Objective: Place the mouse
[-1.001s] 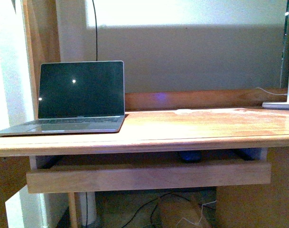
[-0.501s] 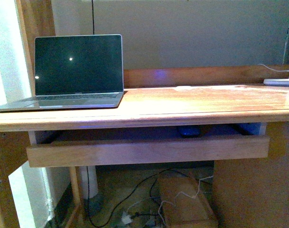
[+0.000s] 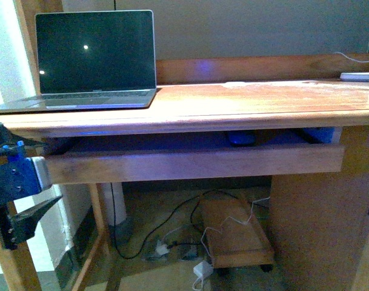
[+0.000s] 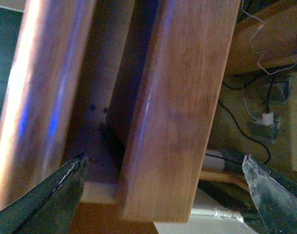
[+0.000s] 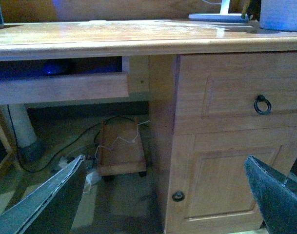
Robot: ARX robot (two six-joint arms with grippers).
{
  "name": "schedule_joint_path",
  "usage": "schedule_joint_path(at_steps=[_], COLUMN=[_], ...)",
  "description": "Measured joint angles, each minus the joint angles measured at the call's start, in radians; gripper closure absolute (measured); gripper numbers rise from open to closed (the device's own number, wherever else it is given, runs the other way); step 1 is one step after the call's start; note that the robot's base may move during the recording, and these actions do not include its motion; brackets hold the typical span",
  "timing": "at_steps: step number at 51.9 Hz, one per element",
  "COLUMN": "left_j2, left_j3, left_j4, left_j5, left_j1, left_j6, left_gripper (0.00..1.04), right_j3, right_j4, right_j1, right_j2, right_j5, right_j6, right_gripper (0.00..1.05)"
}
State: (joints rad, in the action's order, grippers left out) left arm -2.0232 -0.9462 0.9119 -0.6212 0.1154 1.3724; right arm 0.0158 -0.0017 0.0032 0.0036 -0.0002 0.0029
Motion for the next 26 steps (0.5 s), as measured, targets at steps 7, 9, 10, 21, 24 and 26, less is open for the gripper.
schedule_joint_path(at_steps=[7, 9, 10, 21, 24, 26], left_j2=[-0.076, -0.096, -0.111, -0.205, -0.219, -0.223], left_j3=[-0.086, -0.108, -0.126, -0.207, -0.223, -0.227], left_j4=[-0.064, -0.068, -0.069, -0.021, -0.024, -0.041], left_j5=[-0.019, -0.026, -0.027, -0.018, -0.006, 0.016], left_j1=[-0.032, -0.042, -0.047, -0.067, -0.069, -0.071], left_j6=[0.059, 0.073, 0.084, 0.145, 0.157, 0.163], left_gripper=[0.08, 0.08, 0.08, 0.08, 0.08, 0.08], right_j3=[0.000, 0.000, 0.000, 0.000, 0.000, 0.000], right_j4=[0.000, 0.000, 0.000, 0.000, 0.000, 0.000], right_j1=[0.000, 0.000, 0.000, 0.000, 0.000, 0.000], right_j2=[0.000, 0.000, 0.000, 0.000, 0.000, 0.000], right_j5=[0.000, 0.000, 0.000, 0.000, 0.000, 0.000], right_j6=[0.000, 0.000, 0.000, 0.000, 0.000, 0.000], right_gripper=[0.07, 0.07, 0.07, 0.07, 0.07, 0.07])
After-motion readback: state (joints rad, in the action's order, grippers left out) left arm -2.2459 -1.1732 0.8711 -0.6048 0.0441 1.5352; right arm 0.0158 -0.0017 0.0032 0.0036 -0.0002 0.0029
